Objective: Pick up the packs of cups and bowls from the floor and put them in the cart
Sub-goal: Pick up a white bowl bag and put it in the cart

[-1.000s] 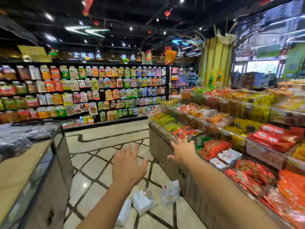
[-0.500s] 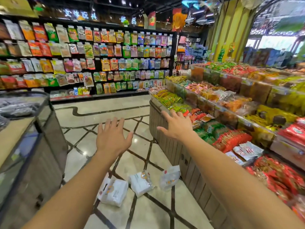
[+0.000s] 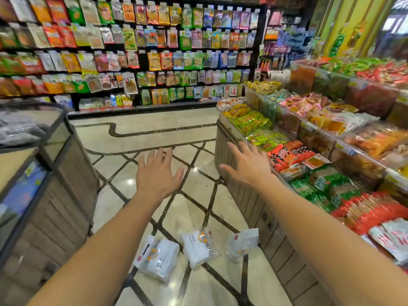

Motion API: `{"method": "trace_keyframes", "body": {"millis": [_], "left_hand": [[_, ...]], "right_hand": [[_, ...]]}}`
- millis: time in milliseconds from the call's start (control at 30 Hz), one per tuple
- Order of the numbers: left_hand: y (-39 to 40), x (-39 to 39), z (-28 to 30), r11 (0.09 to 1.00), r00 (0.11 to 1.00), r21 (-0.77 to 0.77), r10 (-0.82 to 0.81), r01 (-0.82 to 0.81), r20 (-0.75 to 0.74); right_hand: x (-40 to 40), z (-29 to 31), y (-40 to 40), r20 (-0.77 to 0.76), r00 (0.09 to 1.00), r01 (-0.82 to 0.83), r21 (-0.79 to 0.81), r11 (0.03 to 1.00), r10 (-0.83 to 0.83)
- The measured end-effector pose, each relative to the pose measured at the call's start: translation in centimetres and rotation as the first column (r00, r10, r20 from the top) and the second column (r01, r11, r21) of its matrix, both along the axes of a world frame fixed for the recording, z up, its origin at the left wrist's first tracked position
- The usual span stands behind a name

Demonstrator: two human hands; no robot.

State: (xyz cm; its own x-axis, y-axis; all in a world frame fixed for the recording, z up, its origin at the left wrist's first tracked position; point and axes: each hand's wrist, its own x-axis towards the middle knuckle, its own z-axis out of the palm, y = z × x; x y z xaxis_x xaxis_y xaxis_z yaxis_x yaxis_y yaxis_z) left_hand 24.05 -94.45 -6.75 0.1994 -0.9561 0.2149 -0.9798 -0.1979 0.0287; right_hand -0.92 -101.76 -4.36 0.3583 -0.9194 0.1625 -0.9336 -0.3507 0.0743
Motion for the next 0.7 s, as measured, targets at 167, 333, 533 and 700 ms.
{"method": "trace_keyframes", "body": {"millis": [167, 333, 533, 700], "left_hand": [[-6.6, 1.2, -4.0, 1.000, 0.996, 0.008, 0.012, -0.011, -0.087], [-12.9, 3.0, -10.8, 0.999, 0.983, 0.051, 0.005, 0.004, -0.182], [-21.6, 5.6, -19.8, 0.995, 0.953, 0.006, -0.097, 0.103, -0.288], [-26.3, 7.3, -29.0, 0.991, 0.922, -0.081, -0.133, 0.111, -0.365]], "right_hand": [[2.7, -3.6, -6.8, -0.036, 0.999, -0.020, 0.067, 0.998, 0.023], [6.4, -10.4, -12.8, -0.028, 0.998, -0.045, 0.119, 0.992, 0.049], [10.8, -20.3, -20.0, 0.018, 0.997, -0.073, 0.208, 0.975, 0.071], [12.7, -29.6, -24.8, 0.232, 0.966, -0.151, 0.163, 0.975, 0.111]]}}
